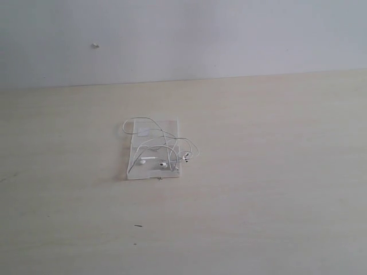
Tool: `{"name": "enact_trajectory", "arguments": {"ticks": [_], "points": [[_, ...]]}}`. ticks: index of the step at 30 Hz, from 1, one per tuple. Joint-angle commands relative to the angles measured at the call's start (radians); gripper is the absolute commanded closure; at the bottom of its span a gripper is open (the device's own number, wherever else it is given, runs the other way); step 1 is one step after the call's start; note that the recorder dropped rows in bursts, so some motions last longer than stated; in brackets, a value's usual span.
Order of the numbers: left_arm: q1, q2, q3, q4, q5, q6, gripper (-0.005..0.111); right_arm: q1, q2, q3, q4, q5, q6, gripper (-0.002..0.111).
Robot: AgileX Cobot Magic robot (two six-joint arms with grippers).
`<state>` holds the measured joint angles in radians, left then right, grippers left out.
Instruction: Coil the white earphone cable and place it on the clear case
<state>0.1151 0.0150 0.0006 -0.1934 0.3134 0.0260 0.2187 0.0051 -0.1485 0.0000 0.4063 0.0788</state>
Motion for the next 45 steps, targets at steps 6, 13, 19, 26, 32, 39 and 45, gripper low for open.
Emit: {"name": "enact_trajectory", "arguments": {"ticks": [6,13,19,26,32,39,45], "points": [[0.002,-0.004,-0.001,0.004,-0.001,-0.005,0.107,-0.006,-0.005,0.004,0.0,0.005,-0.002,0.108],[0.002,-0.004,-0.001,0.004,-0.001,-0.005,0.107,-0.006,-0.005,0.004,0.0,0.005,-0.002,0.108],[0.002,-0.004,-0.001,0.004,-0.001,-0.005,0.107,-0.006,-0.005,0.004,0.0,0.005,0.0,0.108],[0.002,-0.004,-0.001,0.004,-0.001,-0.005,0.107,-0.006,-0.005,0.004,0.0,0.005,0.0,0.108],[0.002,-0.004,-0.001,0.004,-0.001,-0.005,0.107,-0.006,-0.005,0.004,0.0,-0.017,0.0,0.108],[0.002,-0.004,-0.001,0.004,-0.001,-0.005,0.107,-0.006,-0.005,0.004,0.0,-0.017,0.0,0.108],[0.002,-0.004,-0.001,0.004,-0.001,-0.005,0.107,-0.006,-0.005,0.004,0.0,-0.017,0.0,0.108]]}}
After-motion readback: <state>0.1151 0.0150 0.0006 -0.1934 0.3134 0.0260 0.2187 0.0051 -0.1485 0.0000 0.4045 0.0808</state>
